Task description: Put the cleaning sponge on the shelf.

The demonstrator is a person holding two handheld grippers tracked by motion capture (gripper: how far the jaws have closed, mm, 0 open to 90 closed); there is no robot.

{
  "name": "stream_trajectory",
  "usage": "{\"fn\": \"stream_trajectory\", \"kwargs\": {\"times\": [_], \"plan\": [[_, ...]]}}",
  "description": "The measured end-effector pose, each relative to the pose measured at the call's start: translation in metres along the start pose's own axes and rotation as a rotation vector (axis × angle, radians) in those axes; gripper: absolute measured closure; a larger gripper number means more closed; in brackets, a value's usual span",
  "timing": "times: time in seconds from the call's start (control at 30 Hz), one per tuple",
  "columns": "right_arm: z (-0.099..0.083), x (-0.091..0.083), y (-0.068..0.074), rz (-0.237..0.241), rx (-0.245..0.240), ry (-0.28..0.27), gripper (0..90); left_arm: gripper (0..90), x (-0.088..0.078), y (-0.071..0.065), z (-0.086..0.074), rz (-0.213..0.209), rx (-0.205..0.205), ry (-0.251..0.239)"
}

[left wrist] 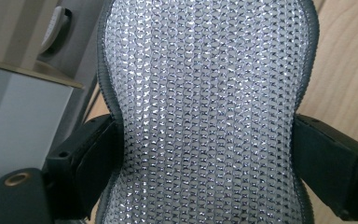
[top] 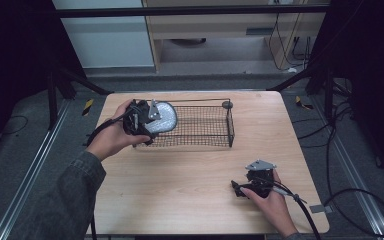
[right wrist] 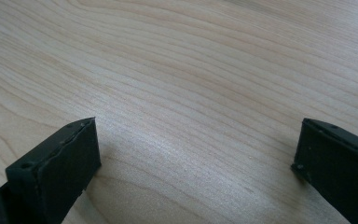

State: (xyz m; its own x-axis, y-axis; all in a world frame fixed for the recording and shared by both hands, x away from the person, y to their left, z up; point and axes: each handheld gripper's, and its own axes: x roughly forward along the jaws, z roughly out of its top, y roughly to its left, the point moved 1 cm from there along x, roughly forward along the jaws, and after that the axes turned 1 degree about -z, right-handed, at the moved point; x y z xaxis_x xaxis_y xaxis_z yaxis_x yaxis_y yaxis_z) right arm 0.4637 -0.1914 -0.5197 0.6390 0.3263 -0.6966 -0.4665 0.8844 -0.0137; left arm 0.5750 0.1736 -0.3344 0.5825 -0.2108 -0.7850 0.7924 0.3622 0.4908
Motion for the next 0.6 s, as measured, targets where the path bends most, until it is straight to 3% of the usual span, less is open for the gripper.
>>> {"fn": "stream_trajectory", "kwargs": {"times": [0.27,0.6], "plan": [[0.0,0.0,0.0,-0.001,0.001,-0.001,0.4,10.4,0.005,0.024,0.003,0.018,0.0,0.003],[0.0,0.0,0.0,-0.002,0.001,-0.002,0.4,10.5,0.013,0.031,0.003,0.012,0.016,-0.003]]}}
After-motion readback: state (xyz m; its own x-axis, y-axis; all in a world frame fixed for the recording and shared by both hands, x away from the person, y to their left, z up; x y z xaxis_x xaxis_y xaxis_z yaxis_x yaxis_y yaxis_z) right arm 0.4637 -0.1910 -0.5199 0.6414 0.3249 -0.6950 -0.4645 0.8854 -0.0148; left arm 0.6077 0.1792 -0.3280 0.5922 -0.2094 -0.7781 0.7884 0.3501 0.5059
